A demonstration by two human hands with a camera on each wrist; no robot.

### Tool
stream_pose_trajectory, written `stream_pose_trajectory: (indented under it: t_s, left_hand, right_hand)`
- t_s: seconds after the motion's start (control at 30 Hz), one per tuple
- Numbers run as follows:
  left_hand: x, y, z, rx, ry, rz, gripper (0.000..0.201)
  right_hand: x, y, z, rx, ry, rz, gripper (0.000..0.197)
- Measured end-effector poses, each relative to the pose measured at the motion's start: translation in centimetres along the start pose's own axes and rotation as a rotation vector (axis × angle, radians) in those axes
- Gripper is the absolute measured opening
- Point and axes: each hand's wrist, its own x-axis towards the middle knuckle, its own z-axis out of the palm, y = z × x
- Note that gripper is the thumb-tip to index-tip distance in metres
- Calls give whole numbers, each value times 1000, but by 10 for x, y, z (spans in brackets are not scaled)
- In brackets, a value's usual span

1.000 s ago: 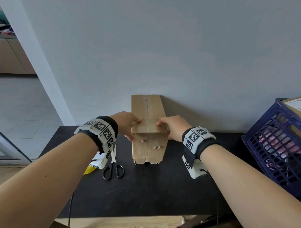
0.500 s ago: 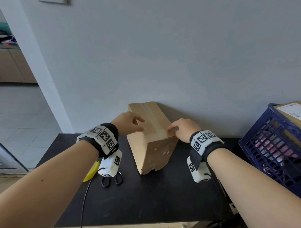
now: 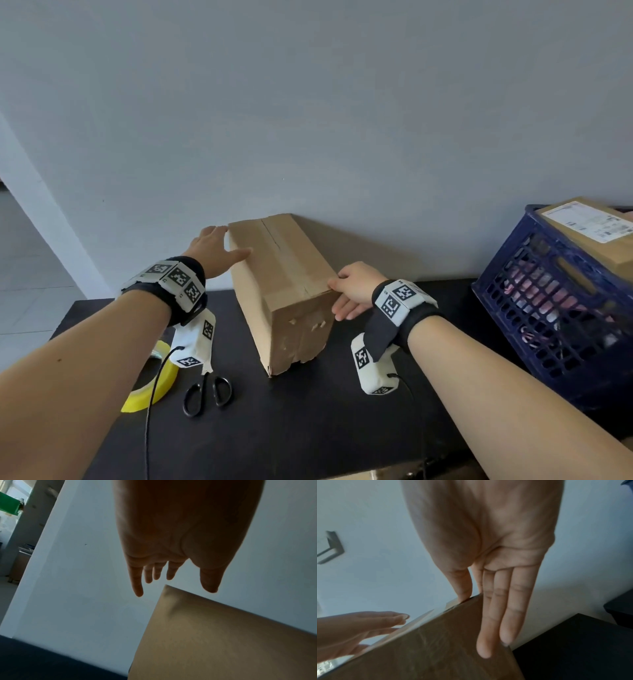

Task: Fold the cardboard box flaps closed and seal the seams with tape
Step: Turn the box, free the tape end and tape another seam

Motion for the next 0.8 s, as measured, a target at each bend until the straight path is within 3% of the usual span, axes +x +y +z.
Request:
stream_pose_trajectory:
  t_s: [0.23, 0.37, 0.47, 0.57, 0.7, 0.8]
  left_hand:
    - [26, 14, -2, 4, -53, 3, 78]
    - [24, 16, -5, 76, -16, -37, 55]
    - [22, 14, -5, 52, -178, -80, 53]
    - [17, 19, 2, -93, -354, -138, 60]
    - [19, 28, 7, -78, -141, -31, 76]
    - [21, 37, 9, -57, -135, 92, 93]
  right_hand:
    - [-1, -3, -7, 3, -53, -33, 44]
    - [8, 2, -21, -65, 166, -49, 34]
    - [15, 8, -38, -105, 348, -78, 48]
    - [11, 10, -48, -168, 320, -77, 74]
    - [7, 16, -46, -314, 354, 4, 78]
    - [3, 23, -46, -458, 367, 120, 81]
